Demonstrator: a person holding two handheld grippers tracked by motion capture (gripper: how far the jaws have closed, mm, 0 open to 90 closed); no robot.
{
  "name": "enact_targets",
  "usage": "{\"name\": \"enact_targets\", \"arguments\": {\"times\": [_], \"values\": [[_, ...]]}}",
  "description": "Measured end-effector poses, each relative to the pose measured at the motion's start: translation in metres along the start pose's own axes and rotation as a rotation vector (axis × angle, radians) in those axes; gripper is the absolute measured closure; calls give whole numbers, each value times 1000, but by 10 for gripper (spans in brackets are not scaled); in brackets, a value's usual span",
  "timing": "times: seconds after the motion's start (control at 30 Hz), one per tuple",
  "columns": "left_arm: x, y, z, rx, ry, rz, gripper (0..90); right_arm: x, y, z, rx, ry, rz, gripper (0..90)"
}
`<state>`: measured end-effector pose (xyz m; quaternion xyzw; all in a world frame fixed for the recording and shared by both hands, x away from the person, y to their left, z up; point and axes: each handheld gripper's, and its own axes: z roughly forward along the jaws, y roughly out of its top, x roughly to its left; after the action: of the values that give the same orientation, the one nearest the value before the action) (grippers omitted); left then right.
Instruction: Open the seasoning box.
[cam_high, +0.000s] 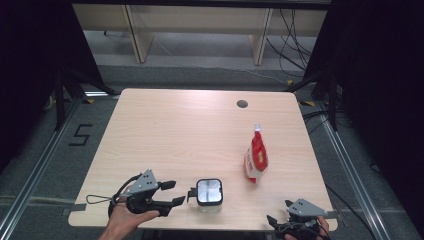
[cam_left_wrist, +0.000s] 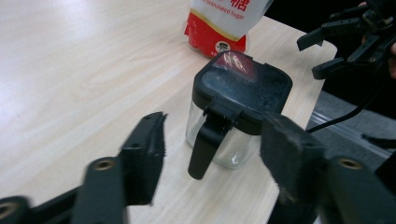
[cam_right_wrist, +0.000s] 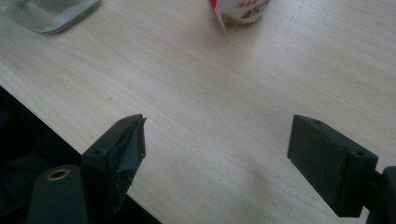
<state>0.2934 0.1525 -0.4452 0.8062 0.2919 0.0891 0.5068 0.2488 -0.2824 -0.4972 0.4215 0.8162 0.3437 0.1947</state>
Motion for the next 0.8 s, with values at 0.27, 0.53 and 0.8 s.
{"name": "enact_targets", "arguments": {"times": [0.27, 0.53, 0.8], "values": [[-2, 9, 5, -31, -32, 84, 805, 8, 3, 0, -24, 25, -32, 241], [-2, 14, 21, -17, -28, 116, 881, 12, 3, -1, -24, 43, -48, 248], [-5, 10, 33, 8, -29, 99, 890, 12, 4, -1, -29, 56, -73, 190]]}}
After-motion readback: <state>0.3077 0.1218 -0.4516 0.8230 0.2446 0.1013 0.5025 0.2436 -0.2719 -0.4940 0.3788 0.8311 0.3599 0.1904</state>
